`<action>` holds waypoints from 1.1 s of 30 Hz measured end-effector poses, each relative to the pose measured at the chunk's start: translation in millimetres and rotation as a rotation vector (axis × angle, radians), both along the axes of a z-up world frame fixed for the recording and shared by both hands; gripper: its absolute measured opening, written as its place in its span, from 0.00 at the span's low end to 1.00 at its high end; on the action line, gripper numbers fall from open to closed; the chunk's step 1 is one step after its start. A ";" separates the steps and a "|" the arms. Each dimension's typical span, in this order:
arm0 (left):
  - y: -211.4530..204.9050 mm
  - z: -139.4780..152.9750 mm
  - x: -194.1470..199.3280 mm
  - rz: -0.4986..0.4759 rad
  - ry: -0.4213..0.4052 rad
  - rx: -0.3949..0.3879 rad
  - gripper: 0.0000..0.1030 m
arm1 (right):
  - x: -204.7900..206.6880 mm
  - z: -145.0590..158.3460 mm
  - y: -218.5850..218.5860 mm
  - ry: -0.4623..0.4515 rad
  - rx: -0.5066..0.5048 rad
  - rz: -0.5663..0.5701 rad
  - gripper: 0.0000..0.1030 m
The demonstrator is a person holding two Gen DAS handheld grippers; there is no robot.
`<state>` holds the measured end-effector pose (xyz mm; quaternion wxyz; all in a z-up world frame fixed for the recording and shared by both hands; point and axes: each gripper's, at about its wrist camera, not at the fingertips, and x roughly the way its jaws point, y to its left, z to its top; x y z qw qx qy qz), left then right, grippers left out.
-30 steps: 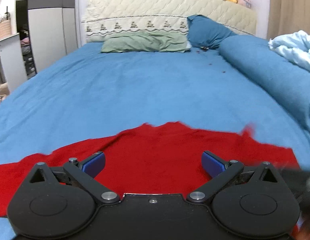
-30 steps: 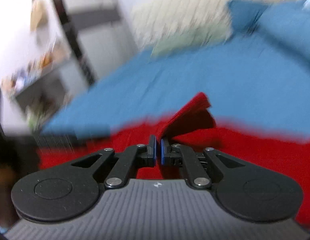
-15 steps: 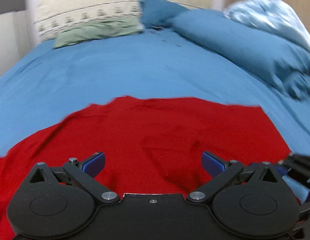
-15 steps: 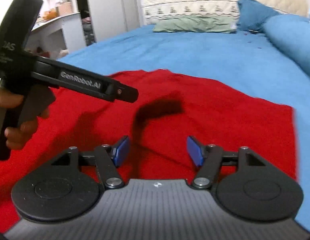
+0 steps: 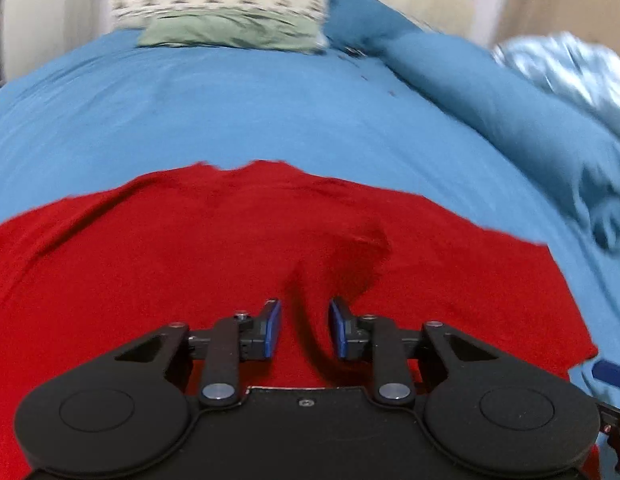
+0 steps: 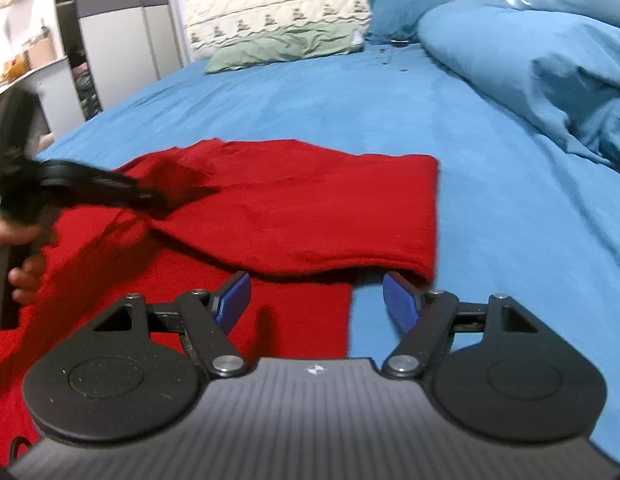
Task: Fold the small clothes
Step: 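Grasp the other sleeve with the left tool, fold it across the body, release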
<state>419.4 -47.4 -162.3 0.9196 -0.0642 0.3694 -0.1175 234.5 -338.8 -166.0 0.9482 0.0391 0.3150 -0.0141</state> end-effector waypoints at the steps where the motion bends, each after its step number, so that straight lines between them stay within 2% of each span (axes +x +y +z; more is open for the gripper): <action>1: 7.6 -1.3 -4.5 0.017 -0.003 -0.019 0.30 | -2.1 0.0 -3.6 0.002 0.002 -0.016 0.89; 3: 16.9 -4.2 -9.9 0.028 0.005 -0.047 0.36 | -2.3 0.2 -9.7 0.009 0.008 -0.036 0.91; 5: 20.7 -8.6 -12.8 0.027 0.012 -0.079 0.38 | -2.4 -0.8 -13.2 0.015 0.017 -0.049 0.91; 9: 20.1 -6.3 -8.7 0.038 -0.005 -0.116 0.36 | -5.3 -4.2 -14.2 0.035 0.021 -0.063 0.94; 10: 19.2 -6.1 -6.8 0.039 -0.006 -0.120 0.31 | -0.6 -6.8 -14.3 0.042 0.015 -0.066 0.94; 11: 18.0 -3.6 -5.3 0.038 -0.012 -0.125 0.07 | 0.7 -7.9 -14.1 0.046 0.011 -0.068 0.94; 12: 19.7 -1.7 -8.5 0.036 -0.023 -0.130 0.05 | 0.9 -8.5 -13.2 0.050 0.007 -0.071 0.94; 17: 39.4 39.6 -20.3 0.115 -0.203 -0.115 0.04 | 10.3 -8.9 -11.4 0.062 -0.012 -0.076 0.94; 20: 65.2 67.7 -27.1 0.198 -0.316 -0.074 0.04 | 21.0 -6.3 -7.1 0.055 -0.036 -0.052 0.94; 22: 84.0 79.5 -30.2 0.244 -0.364 -0.038 0.04 | 29.7 -4.5 -3.9 0.058 -0.048 -0.033 0.94; 25: 110.5 84.2 -34.4 0.287 -0.371 -0.009 0.04 | 44.1 -6.2 3.6 0.087 -0.087 -0.001 0.94; 28: 126.7 77.6 -35.9 0.312 -0.343 -0.007 0.04 | 60.5 -13.3 13.8 0.130 -0.144 0.030 0.94; 33: 125.4 67.8 -41.0 0.319 -0.329 -0.005 0.04 | 80.8 -16.2 27.6 0.133 -0.241 0.050 0.94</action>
